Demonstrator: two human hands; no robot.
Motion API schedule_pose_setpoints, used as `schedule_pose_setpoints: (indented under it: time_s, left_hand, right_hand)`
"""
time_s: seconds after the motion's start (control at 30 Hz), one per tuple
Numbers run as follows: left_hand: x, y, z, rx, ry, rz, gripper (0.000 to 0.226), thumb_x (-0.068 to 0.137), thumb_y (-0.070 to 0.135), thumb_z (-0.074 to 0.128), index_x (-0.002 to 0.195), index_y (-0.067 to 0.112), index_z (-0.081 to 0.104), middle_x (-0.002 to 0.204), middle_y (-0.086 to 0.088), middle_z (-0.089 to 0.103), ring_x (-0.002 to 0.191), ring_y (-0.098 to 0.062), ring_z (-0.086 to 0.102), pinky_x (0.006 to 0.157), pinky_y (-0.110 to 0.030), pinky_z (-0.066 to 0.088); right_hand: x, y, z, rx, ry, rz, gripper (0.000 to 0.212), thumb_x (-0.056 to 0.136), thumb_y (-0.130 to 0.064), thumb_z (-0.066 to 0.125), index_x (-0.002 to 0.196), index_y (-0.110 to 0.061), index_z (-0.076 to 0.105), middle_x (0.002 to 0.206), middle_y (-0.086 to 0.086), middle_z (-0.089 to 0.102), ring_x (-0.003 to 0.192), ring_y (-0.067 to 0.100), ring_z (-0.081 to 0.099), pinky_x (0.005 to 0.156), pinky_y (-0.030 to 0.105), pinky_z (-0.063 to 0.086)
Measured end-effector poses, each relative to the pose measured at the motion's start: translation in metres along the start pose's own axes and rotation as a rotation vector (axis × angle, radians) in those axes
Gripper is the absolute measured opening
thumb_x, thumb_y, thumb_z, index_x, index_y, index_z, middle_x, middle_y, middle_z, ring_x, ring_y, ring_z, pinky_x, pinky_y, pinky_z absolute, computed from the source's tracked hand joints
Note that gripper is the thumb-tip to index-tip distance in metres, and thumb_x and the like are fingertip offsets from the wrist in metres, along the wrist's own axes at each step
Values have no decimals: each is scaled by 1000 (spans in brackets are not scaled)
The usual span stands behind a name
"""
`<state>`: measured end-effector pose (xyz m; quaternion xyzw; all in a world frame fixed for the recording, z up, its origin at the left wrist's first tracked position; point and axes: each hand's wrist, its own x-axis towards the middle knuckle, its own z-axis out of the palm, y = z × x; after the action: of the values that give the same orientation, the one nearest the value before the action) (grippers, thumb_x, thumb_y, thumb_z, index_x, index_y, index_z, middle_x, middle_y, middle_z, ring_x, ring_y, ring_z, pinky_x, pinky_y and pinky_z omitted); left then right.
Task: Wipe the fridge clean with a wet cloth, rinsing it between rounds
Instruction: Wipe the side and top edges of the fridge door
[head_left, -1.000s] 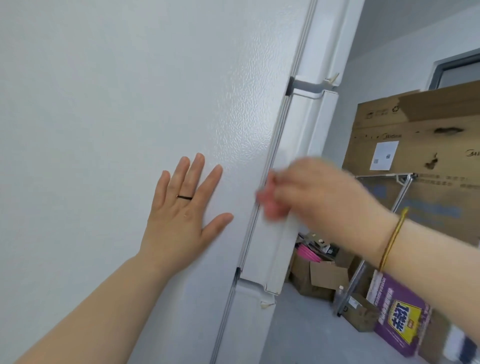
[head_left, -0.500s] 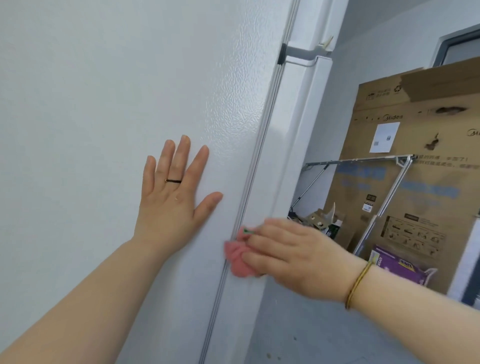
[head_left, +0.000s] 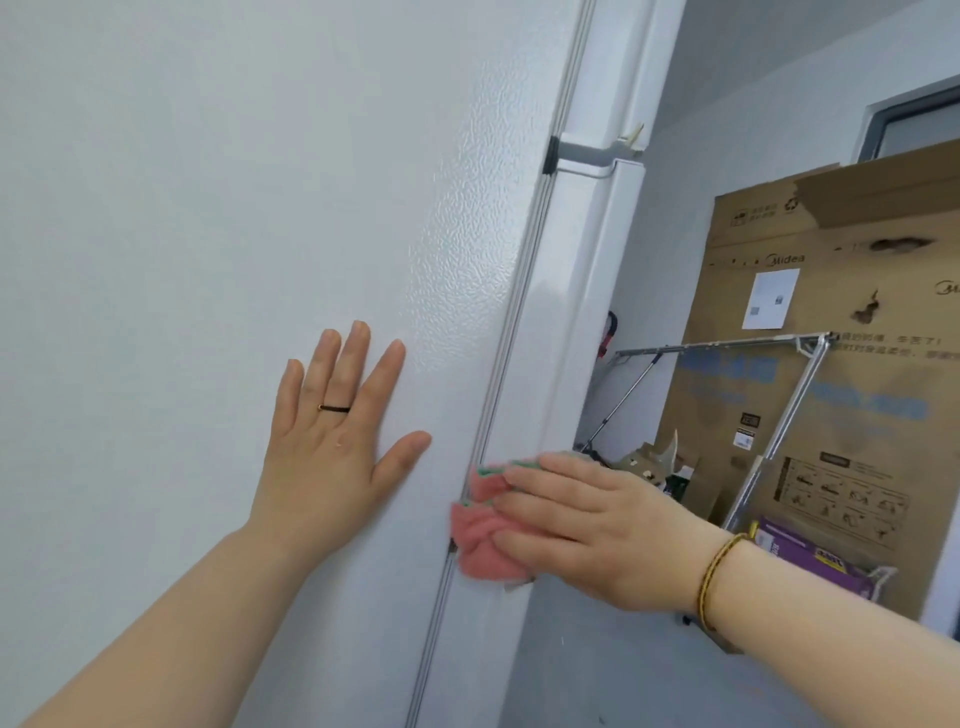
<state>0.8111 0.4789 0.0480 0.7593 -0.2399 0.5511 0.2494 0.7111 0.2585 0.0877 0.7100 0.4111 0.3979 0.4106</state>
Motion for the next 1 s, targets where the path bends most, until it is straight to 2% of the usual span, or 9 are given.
schedule_pose_setpoints:
  time_s: [0.1,0.17,0.23,0.37,0.47,0.53,0.67,0.83,1.0]
  left_hand:
    - [0,2,-1,-7,-2,-5,64,90,60,10,140,20,20,145,-3,19,134,-20,-2,110,-26,-8]
    - [-3,3,-1,-17,6,-21,65,91,59,10,140,19,21,144,-3,18,134,-19,-2,110,-26,-9]
    - [-6,6,0,-37,11,-44,63,91,58,14,140,19,20,144,-3,17,134,-20,-2,109,-23,-11]
    - [-15,12,1,-99,32,-83,62,86,48,31,139,20,18,144,-3,13,134,-22,3,107,-18,-15]
    - [-36,11,1,-145,11,-102,62,84,48,33,138,22,18,144,-5,10,134,-22,3,109,-22,-8]
    - [-58,6,1,-171,-2,-129,61,86,52,32,137,20,22,146,-8,13,134,-23,5,108,-26,1]
    - [-98,-3,5,-147,-59,-164,65,89,60,20,138,17,25,147,-10,14,135,-21,1,109,-29,4]
    - [-142,-11,15,-111,-156,-182,62,89,62,17,138,23,17,145,-9,9,135,-19,-4,111,-24,-6]
    - [-156,-18,25,-100,-153,-169,61,88,63,18,137,27,10,145,-10,5,134,-21,-8,110,-22,-12]
  right_hand:
    - [21,54,-27,51,-10,72,36,85,-8,42,118,-15,53,122,8,61,124,25,43,110,37,26]
    - [34,94,-44,-41,26,218,37,84,-11,41,119,-12,49,121,13,61,123,25,38,111,35,16]
    - [46,122,-57,-115,67,377,33,86,-13,40,116,-6,54,118,16,62,123,29,40,112,38,13]
    - [68,116,-53,-28,260,605,32,84,-2,39,105,4,63,110,21,64,120,45,47,107,46,16]
    - [59,76,-35,13,336,553,28,82,-1,43,99,3,65,105,18,67,115,36,51,106,43,22]
    - [41,38,-20,75,280,454,28,81,-2,46,100,2,66,105,16,67,113,29,47,106,43,26]
    - [16,-17,-4,217,191,321,29,84,-7,46,101,-2,68,106,11,68,112,23,48,108,38,27]
    - [24,-32,-5,289,196,461,28,90,-16,46,99,-2,69,94,10,70,102,20,51,104,37,30]
    - [10,-77,11,240,126,362,26,91,-15,47,92,-4,71,92,8,71,100,19,52,104,37,32]
